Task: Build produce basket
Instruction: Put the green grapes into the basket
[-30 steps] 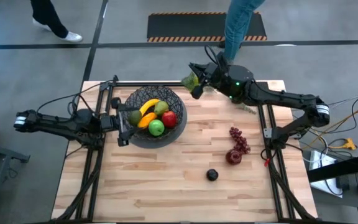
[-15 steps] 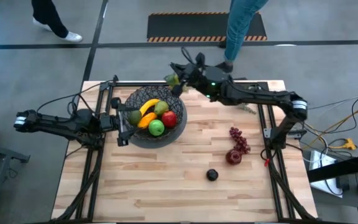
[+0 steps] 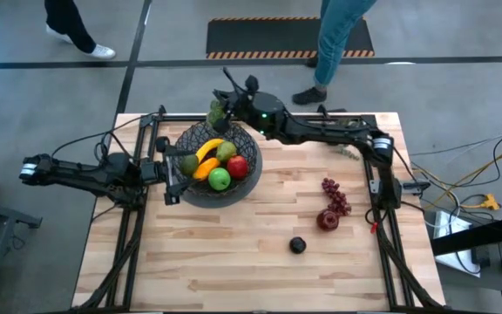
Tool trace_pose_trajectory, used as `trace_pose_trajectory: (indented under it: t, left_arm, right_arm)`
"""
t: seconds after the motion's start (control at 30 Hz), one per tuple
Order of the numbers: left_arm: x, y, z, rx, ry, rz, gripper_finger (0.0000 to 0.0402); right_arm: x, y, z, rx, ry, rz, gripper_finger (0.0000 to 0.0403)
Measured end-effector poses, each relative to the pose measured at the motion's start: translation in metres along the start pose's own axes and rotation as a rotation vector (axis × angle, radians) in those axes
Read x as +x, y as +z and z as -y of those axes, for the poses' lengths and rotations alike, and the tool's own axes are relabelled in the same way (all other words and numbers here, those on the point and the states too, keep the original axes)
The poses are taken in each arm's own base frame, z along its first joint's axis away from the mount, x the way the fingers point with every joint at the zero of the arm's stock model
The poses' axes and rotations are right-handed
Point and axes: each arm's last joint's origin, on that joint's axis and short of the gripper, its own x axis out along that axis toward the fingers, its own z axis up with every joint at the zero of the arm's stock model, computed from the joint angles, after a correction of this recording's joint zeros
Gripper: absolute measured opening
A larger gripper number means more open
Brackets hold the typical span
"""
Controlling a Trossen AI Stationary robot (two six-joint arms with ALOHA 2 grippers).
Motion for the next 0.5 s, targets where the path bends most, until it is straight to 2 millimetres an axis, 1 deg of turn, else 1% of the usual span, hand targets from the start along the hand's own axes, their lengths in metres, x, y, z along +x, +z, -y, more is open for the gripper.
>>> trace_pose_trajectory:
  t: [0.17, 0.23, 0.5]
  left_arm:
    - [-0.002, 0.001, -0.001, -0.024, 0.002, 0.009, 0.0322]
    - [-0.002, 0.002, -0.001, -0.025, 0.003, 0.011, 0.0322]
    - [-0.004, 0.000, -0.001, -0.024, 0.002, 0.012, 0.0322]
  right_arm:
    - [0.019, -0.027, -0.008, 0.043, 0.062, -0.032, 0.0008]
    - [0.025, -0.034, -0.011, 0.051, 0.069, -0.046, 0.0008]
    - [0.044, -0.047, -0.020, 0.100, 0.141, -0.050, 0.0008]
